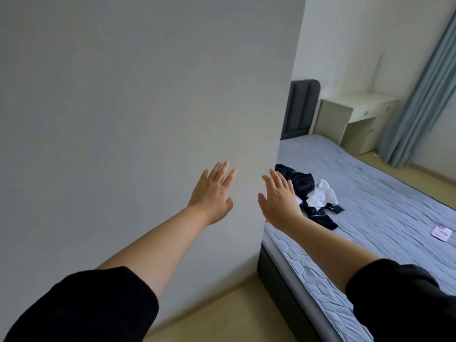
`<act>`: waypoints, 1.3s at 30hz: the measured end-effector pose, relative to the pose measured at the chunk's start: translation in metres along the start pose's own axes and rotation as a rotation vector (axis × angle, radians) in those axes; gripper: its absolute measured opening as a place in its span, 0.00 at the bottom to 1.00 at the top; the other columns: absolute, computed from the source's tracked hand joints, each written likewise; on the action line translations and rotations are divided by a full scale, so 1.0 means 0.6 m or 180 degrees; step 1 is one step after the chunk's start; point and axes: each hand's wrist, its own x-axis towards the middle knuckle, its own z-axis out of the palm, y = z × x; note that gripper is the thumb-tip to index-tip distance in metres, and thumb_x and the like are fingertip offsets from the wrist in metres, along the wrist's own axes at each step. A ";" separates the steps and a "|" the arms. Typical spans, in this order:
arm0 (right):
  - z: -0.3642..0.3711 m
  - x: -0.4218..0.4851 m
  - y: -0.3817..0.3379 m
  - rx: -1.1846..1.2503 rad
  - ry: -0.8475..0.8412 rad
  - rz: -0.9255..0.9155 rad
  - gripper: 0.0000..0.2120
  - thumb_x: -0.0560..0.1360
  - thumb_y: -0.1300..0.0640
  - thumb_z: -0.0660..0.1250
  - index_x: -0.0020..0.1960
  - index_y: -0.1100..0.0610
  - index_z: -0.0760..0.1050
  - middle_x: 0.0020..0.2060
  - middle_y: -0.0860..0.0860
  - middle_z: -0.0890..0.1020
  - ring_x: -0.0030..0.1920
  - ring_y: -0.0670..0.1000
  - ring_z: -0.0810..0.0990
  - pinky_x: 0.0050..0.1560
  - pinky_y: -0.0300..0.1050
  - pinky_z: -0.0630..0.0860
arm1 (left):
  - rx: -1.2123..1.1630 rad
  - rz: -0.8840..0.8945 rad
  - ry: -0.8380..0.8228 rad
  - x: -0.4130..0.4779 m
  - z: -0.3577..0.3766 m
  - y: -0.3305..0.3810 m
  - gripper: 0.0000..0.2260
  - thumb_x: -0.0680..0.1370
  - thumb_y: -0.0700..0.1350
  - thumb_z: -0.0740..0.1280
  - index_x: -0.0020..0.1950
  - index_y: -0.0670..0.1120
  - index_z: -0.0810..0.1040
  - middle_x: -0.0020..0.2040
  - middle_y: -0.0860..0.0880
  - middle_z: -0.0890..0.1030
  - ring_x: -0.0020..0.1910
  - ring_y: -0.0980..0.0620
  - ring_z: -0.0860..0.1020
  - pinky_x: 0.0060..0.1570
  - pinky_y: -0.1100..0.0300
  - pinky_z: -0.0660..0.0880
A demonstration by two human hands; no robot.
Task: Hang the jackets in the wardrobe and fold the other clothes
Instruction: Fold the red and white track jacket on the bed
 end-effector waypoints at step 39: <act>0.762 0.273 0.915 -0.0025 -0.2265 0.1209 0.29 0.77 0.50 0.59 0.74 0.58 0.54 0.76 0.56 0.52 0.75 0.56 0.52 0.74 0.55 0.50 | -0.0476 -0.0930 -0.2130 0.631 1.024 0.338 0.21 0.76 0.46 0.62 0.69 0.50 0.69 0.78 0.45 0.47 0.76 0.44 0.42 0.72 0.46 0.48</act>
